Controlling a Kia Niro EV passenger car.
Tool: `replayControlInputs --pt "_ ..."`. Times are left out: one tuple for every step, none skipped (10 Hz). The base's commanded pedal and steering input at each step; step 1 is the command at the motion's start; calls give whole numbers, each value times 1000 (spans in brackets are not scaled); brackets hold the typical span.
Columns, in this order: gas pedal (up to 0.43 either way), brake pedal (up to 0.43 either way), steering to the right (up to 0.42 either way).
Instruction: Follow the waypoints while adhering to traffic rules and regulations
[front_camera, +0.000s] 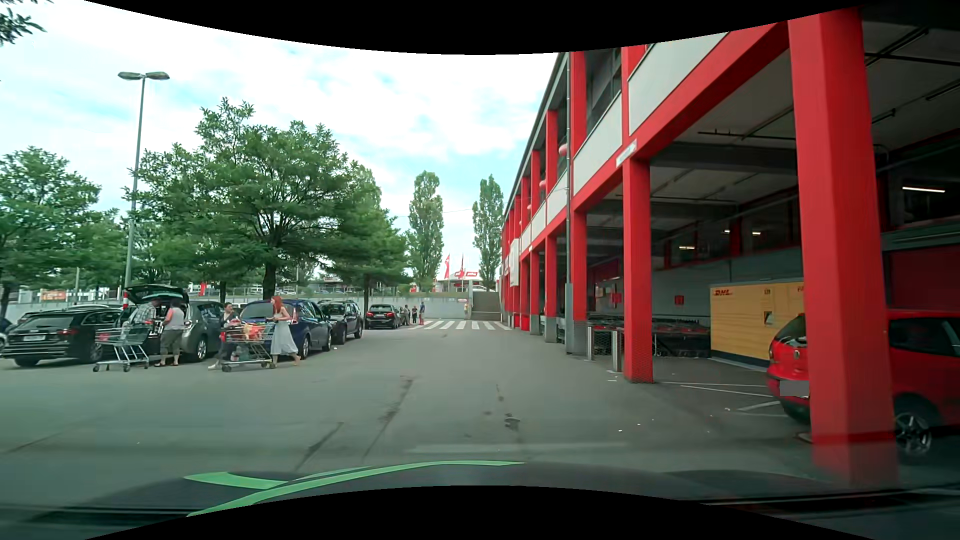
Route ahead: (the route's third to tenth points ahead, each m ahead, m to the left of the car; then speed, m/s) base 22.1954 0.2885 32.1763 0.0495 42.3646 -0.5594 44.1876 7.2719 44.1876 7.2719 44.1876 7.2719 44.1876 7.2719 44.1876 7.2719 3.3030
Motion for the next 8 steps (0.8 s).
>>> replayControlInputs --pt "0 0 7" --pt "0 0 7" --pt "0 0 7" --pt "8 0 7" --pt "8 0 7" --pt "8 0 7" --pt "8 0 7" --pt "8 0 7"
